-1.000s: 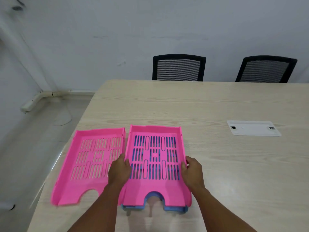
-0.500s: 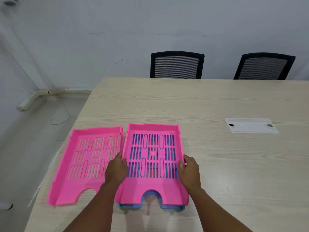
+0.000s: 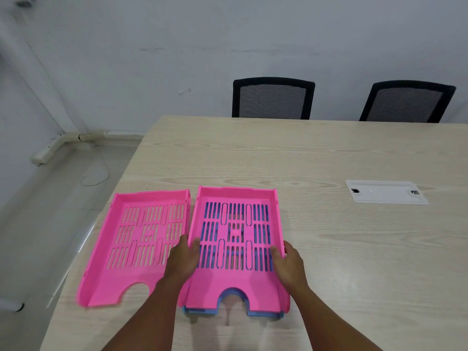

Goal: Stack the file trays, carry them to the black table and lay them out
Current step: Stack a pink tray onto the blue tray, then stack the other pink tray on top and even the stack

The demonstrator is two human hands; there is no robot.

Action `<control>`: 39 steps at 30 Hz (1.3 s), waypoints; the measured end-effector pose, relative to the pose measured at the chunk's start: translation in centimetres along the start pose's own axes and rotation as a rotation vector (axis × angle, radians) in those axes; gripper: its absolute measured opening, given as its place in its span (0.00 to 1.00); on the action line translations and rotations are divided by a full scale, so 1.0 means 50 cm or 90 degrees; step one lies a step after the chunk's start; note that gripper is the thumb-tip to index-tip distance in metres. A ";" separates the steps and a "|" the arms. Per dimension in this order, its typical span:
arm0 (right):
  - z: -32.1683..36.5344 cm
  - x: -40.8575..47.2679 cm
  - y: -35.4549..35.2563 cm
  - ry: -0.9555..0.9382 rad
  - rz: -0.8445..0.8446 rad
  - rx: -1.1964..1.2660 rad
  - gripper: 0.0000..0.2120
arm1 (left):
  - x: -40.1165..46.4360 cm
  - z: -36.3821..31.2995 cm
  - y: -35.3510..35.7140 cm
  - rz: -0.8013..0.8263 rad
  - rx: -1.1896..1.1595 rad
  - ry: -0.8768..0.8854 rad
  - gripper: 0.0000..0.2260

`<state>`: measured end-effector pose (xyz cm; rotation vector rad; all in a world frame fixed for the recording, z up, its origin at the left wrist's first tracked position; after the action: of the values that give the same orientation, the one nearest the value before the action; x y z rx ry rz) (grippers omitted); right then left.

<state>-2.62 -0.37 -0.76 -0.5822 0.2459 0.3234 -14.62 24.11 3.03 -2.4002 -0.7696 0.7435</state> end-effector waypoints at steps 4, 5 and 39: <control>0.016 -0.013 -0.002 0.018 0.016 0.039 0.14 | -0.003 0.005 0.000 0.000 0.012 -0.003 0.19; 0.018 -0.015 -0.005 0.017 0.017 0.037 0.13 | 0.001 0.010 0.001 -0.004 0.012 0.000 0.18; 0.246 -0.046 0.204 -0.390 0.048 -0.182 0.08 | -0.072 0.100 -0.240 -0.185 0.026 -0.019 0.11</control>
<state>-6.81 14.16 4.87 -0.7267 -0.3756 0.5986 -24.58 31.78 7.87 -2.1809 -1.0764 0.6693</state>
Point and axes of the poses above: each hand's wrist, its own x-axis towards the middle knuckle, its own y-axis out of the palm, z = x × y, the point moved 2 cm from there along x, towards the middle knuckle, and after that the axes turned 2 degrees about -y, right-handed, at the moved point
